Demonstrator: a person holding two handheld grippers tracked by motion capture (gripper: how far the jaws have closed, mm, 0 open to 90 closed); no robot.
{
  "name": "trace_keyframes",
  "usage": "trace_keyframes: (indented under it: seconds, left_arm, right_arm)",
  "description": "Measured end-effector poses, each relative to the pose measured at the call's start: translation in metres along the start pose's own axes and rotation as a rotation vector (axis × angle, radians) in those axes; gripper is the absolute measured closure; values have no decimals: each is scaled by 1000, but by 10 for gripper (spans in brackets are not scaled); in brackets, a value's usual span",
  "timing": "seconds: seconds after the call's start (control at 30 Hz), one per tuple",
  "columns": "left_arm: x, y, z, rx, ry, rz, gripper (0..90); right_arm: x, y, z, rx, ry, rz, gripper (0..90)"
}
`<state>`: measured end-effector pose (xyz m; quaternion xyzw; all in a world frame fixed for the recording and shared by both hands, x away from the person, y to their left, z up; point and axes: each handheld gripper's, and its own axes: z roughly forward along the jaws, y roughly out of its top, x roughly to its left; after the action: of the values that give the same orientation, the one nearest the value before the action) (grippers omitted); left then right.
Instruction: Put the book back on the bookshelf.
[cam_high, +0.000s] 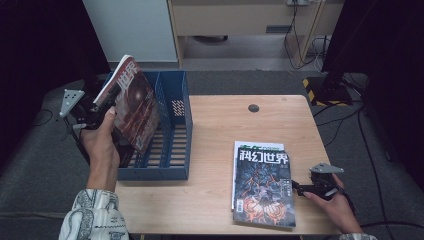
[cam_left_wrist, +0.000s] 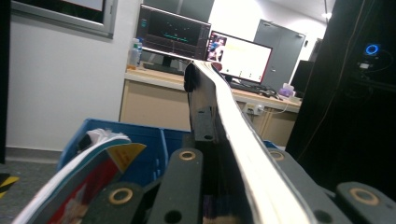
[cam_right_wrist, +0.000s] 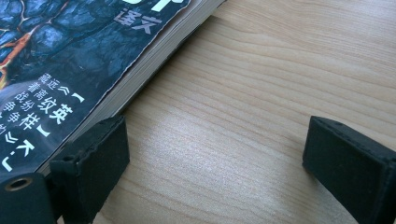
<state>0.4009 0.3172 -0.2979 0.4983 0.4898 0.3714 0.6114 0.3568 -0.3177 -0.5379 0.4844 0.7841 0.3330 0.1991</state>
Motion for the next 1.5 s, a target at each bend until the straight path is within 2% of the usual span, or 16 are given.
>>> trace_keyframes:
  seconds: [0.17,0.4,0.53,0.87,1.2,1.37,1.5]
  left_arm:
    - [0,-4,2,8,17,17,837]
    - [0,-20,12,26,30,6,837]
    - [0,-28,15,44,38,21,837]
    - [5,-46,20,60,50,-3,837]
    - [7,-58,24,78,59,-2,837]
    - [9,-63,25,94,63,12,837]
    - [10,-67,26,95,69,1,836]
  right_arm:
    - [0,0,0,0,0,0,75]
    - [0,0,0,0,0,0,76]
    - [0,0,0,0,0,1,75]
    - [0,0,0,0,0,0,75]
    - [0,0,0,0,0,0,76]
    - [0,0,0,0,0,0,76]
    - [0,0,0,0,0,0,75]
